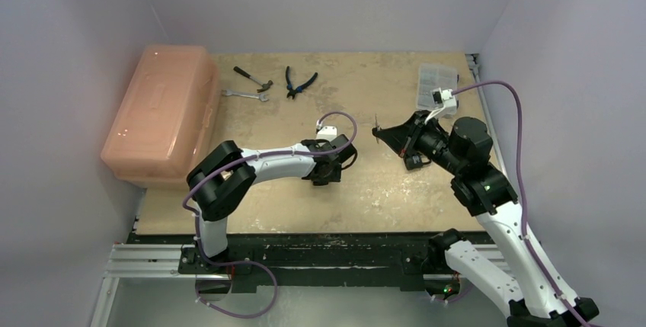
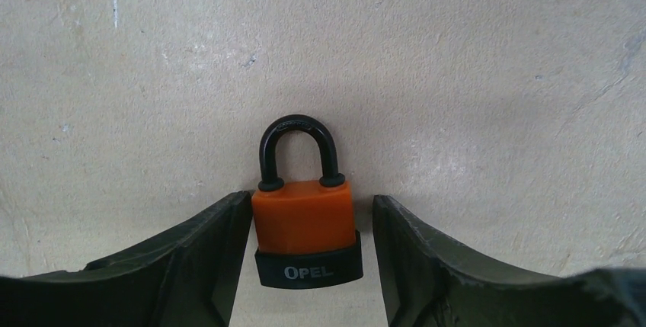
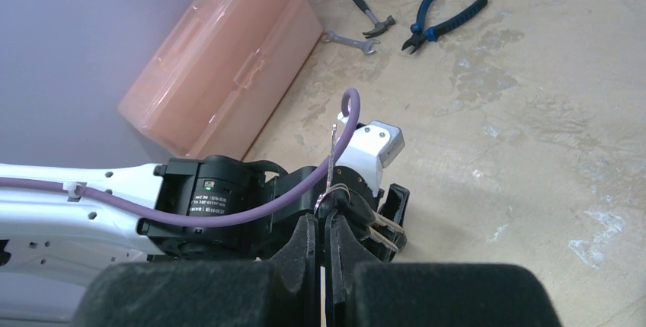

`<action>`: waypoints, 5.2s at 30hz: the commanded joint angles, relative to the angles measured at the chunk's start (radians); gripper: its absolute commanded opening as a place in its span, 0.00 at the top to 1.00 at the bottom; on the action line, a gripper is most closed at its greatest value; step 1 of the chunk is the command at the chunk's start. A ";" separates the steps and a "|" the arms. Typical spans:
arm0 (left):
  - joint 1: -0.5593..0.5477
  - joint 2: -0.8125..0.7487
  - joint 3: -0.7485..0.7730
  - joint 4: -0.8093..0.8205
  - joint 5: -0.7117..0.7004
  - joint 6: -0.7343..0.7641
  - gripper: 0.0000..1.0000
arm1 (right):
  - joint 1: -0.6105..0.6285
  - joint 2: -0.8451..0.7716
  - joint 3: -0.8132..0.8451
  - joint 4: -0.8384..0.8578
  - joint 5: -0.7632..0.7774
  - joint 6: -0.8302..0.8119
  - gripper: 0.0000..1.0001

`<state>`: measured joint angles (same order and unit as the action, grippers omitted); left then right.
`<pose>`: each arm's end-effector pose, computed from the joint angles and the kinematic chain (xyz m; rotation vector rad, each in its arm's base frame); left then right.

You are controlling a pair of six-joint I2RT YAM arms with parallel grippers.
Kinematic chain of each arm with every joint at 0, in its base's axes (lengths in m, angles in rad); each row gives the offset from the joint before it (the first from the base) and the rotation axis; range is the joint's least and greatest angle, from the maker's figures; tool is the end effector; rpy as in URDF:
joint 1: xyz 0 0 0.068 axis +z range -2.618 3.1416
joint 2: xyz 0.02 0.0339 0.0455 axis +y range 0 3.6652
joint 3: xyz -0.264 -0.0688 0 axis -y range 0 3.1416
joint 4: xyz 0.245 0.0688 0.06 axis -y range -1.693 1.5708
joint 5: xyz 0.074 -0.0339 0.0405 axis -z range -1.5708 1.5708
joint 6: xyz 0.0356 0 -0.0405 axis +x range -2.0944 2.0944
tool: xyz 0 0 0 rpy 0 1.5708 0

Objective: Unlock with the key

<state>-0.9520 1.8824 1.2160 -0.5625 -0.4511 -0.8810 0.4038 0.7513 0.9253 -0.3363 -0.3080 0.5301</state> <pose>0.2250 -0.2893 0.1606 -0.0106 2.5828 0.0069 0.1470 0.0746 0.3778 -0.1238 1.8180 0.9413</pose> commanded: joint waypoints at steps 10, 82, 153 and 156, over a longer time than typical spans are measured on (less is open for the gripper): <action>0.014 0.028 0.000 0.002 0.001 -0.048 0.66 | 0.000 -0.020 -0.006 0.021 -0.019 -0.016 1.00; 0.322 -0.549 -0.367 0.547 0.349 -0.452 1.00 | 0.276 0.409 -0.150 0.330 -0.113 0.259 1.00; 0.322 -0.589 -0.466 0.621 0.382 -0.445 1.00 | 0.275 0.643 -0.074 0.432 -0.066 0.219 1.00; 0.322 -0.591 -0.470 0.615 0.374 -0.443 1.00 | 0.275 0.640 -0.070 0.426 -0.064 0.217 1.00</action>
<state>-0.6350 1.3300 0.7525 -0.0025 -0.0826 -1.3243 0.6758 1.3983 0.8043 0.0669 -0.4015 0.7662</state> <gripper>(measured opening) 0.451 0.038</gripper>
